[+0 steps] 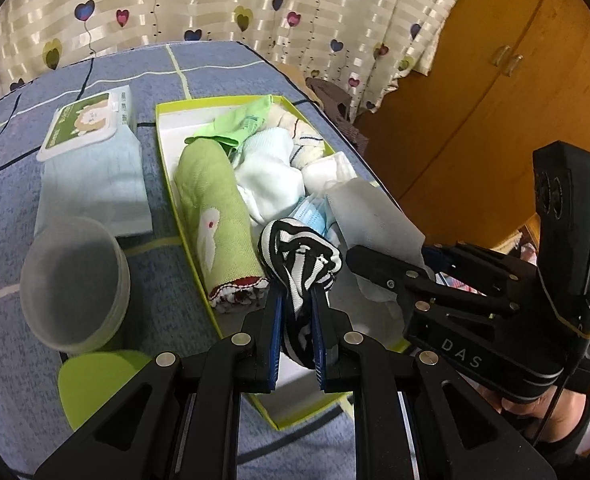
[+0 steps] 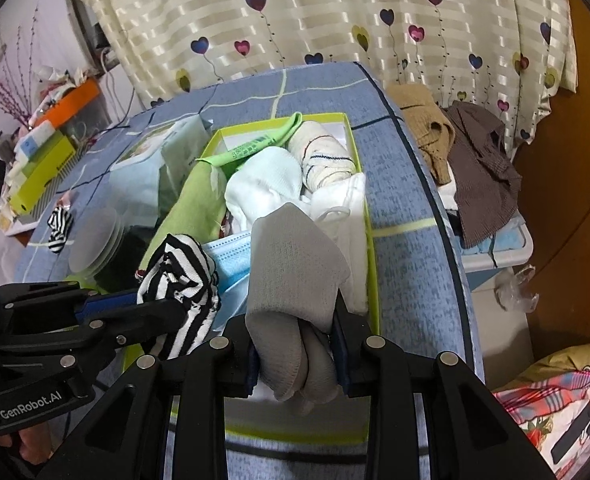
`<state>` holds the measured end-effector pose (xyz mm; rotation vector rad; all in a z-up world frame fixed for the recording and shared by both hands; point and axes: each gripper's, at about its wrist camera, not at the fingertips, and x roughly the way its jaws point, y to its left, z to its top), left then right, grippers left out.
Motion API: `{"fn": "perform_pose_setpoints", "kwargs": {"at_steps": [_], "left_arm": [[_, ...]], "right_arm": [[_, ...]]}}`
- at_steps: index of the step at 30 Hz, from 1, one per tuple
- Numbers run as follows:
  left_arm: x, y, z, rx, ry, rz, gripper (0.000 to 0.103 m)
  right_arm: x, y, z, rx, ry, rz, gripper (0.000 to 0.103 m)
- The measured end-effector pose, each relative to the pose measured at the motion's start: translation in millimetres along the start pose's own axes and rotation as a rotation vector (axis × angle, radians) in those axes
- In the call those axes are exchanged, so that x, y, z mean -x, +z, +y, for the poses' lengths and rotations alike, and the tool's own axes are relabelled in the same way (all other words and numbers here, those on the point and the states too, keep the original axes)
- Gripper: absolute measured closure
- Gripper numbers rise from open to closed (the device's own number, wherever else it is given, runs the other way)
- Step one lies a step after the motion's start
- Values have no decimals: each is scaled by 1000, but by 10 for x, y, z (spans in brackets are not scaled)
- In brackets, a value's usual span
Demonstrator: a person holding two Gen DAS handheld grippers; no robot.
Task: Organize soft objects
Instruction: 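Lower both socks into the box and open both tools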
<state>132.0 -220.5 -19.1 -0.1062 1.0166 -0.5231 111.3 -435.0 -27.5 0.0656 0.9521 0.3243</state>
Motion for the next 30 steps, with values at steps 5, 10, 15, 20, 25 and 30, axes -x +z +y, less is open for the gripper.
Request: {"fn": "perform_pose_setpoints", "kwargs": {"at_steps": [5,10,15,20,25,30], "left_arm": [[-39,81,6,14,16,-14,89],[-69,96,11,21,23,-13,89],[-29,44,-19,8,18,-13,89],[37,-4,-76,-14,1,-11,89],[112,-38,-105,-29,11,-26,86],[209,-53,-119,-31,6,-46,82]], "right_arm": [[-74,109,21,12,6,-5,74],[-104,140,24,20,9,-5,72],[-45,66,59,41,3,6,69],[85,-19,141,74,-18,0,56],[212,-45,166,78,-33,-19,54],[332,-62,178,79,-37,-38,53]]}}
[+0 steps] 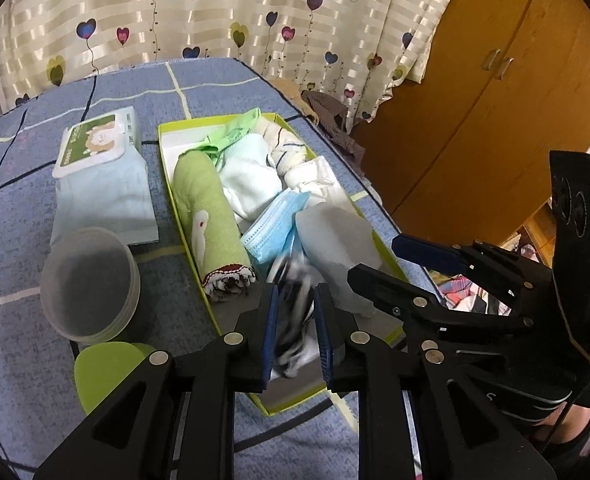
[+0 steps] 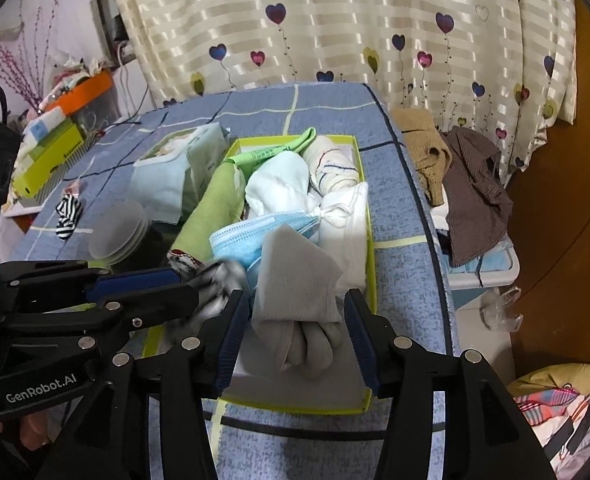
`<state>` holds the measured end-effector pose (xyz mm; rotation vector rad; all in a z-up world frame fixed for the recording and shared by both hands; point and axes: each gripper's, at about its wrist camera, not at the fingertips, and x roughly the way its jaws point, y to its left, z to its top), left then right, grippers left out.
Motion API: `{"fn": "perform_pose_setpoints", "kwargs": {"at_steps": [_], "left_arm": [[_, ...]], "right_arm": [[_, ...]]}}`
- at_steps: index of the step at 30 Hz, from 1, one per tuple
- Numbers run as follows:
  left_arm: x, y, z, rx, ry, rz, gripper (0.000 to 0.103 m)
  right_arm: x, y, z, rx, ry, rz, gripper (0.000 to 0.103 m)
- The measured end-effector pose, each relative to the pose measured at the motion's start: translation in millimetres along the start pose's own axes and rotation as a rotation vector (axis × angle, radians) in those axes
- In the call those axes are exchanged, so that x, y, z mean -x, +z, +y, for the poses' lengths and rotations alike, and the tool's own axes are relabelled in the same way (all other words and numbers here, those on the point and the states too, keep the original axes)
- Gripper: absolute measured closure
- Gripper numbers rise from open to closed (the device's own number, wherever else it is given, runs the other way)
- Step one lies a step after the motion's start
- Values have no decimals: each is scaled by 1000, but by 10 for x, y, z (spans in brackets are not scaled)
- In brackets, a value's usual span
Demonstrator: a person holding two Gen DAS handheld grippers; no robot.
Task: Organize soft objects
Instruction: 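Lower both socks into the box and open both tools, then withdraw both tools from the box toward the remaining striped sock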
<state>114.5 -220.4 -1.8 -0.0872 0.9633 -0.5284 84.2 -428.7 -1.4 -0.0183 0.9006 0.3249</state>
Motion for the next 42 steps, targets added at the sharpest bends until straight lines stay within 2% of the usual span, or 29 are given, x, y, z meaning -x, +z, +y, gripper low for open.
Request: {"fn": "perform_pose_setpoints", "kwargs": {"at_steps": [9,21,42], "left_arm": [[236,-10,-12,-4,2,-55,82],[693,-93,24,-21,50,-163,82],[1203,-336,286,7,68,-250,82]], "right_arm": [[209,-3,72,-1,-3,-39,53],[540,16,306,13,5,-105,53],[771,22,811,68,27,-142,52]]}}
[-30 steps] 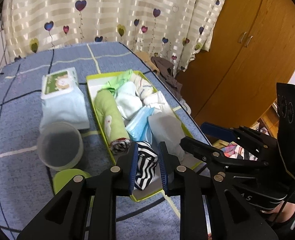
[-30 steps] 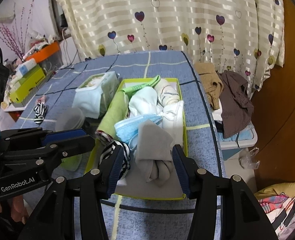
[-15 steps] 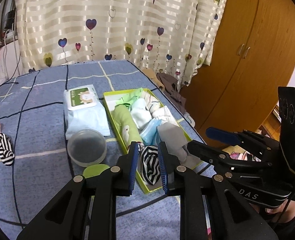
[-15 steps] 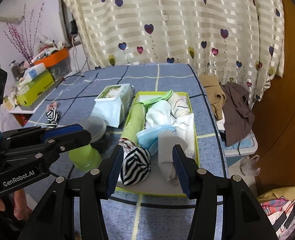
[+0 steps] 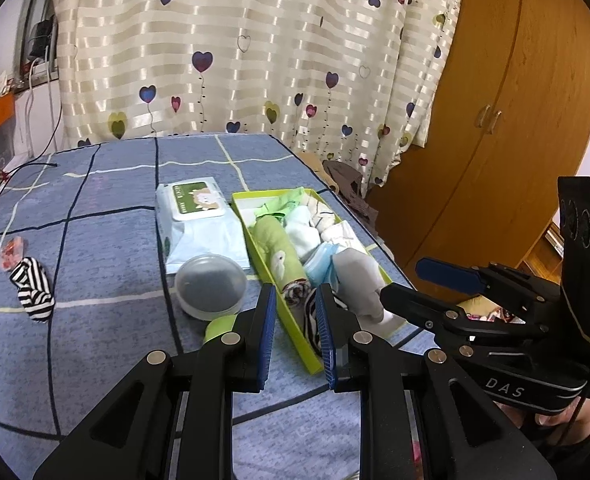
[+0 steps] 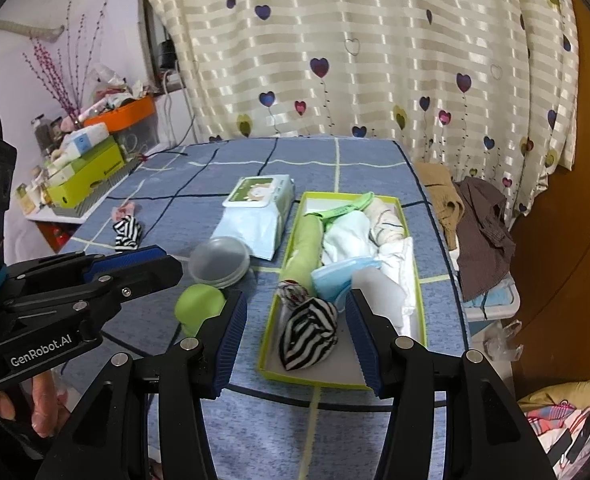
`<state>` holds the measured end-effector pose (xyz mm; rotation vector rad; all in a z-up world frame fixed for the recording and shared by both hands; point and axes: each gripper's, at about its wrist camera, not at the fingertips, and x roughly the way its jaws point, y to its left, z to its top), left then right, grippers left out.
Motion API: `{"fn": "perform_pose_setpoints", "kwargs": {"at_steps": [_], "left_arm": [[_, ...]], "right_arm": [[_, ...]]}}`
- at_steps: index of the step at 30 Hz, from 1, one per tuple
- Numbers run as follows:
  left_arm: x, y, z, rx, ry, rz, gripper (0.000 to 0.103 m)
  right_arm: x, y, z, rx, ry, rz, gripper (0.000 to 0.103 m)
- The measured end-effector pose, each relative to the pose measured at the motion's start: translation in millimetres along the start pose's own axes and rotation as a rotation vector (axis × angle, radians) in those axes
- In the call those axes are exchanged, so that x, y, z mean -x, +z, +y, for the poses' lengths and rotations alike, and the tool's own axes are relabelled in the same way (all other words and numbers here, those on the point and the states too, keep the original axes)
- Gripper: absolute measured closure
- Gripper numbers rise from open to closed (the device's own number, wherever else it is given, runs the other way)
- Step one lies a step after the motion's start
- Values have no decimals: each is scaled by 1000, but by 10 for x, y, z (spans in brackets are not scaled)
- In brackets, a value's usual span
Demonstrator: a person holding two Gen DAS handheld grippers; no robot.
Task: Organize soft objects
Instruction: 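Withdraw both tools from the box toward the remaining striped sock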
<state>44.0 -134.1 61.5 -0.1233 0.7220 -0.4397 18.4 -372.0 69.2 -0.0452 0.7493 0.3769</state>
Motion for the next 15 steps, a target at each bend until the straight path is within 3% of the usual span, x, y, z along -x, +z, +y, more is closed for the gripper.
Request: {"fn": "perform_pose_setpoints", "kwargs": {"at_steps": [15], "left_arm": [[138,-50,311,49,35,-18,82]], "right_arm": [[-63,65,323,44,39,0,52]]}}
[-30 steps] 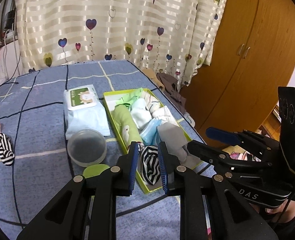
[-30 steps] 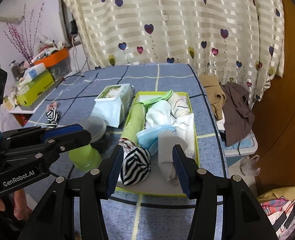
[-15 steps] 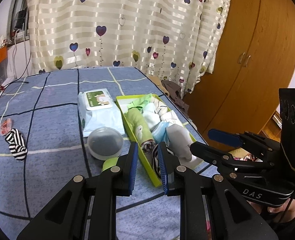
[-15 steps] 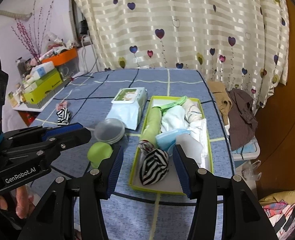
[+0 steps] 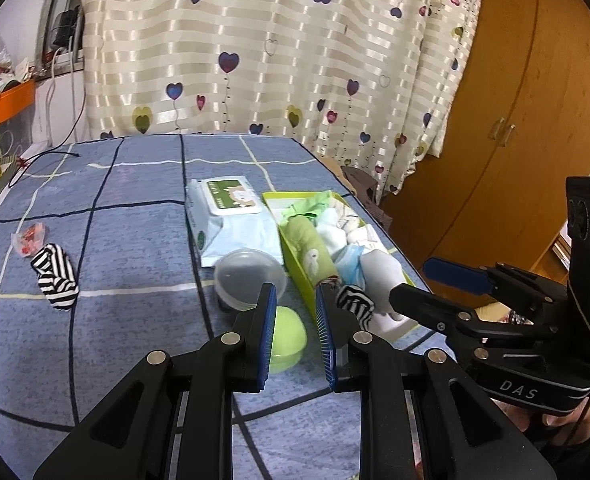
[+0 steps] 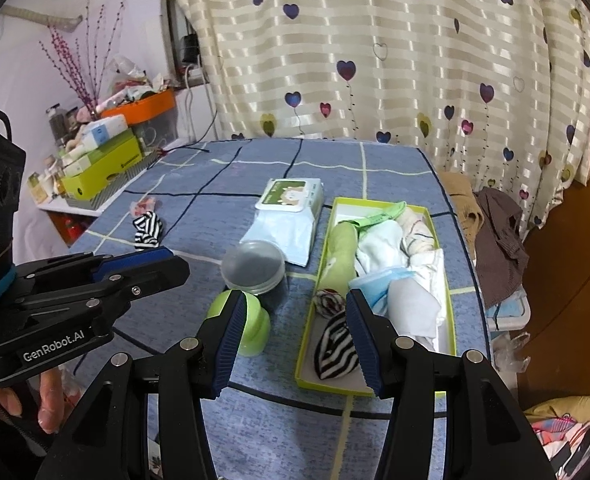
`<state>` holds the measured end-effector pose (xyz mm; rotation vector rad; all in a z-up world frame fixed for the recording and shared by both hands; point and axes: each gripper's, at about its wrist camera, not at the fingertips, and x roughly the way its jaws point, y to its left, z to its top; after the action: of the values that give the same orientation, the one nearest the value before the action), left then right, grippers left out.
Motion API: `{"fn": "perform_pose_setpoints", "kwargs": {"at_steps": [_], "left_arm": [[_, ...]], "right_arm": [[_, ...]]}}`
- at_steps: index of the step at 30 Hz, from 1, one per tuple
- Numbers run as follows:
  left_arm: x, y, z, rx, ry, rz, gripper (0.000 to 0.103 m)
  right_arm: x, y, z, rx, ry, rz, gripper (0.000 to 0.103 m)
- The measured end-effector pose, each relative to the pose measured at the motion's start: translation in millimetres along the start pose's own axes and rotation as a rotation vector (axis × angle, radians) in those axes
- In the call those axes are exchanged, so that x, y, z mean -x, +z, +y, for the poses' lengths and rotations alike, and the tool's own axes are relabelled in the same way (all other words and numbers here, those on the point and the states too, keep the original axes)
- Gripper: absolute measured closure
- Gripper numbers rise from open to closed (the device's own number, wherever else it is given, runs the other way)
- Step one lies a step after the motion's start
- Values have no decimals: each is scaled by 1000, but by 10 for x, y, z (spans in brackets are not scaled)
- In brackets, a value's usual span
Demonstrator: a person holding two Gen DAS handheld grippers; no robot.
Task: Organize soft objects
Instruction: 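Withdraw both tools from the box toward the remaining striped sock, then grasp the second black-and-white striped sock with the right tool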
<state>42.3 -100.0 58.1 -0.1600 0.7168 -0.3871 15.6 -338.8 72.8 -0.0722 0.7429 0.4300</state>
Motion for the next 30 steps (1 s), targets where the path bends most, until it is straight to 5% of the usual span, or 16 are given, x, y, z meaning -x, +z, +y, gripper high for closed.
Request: {"fn": "perform_pose_setpoints", "kwargs": {"at_steps": [30], "left_arm": [[203,-118,1523,239,219,-32,82]], "right_arm": [[-995,562,1079,173,190,79,47]]}}
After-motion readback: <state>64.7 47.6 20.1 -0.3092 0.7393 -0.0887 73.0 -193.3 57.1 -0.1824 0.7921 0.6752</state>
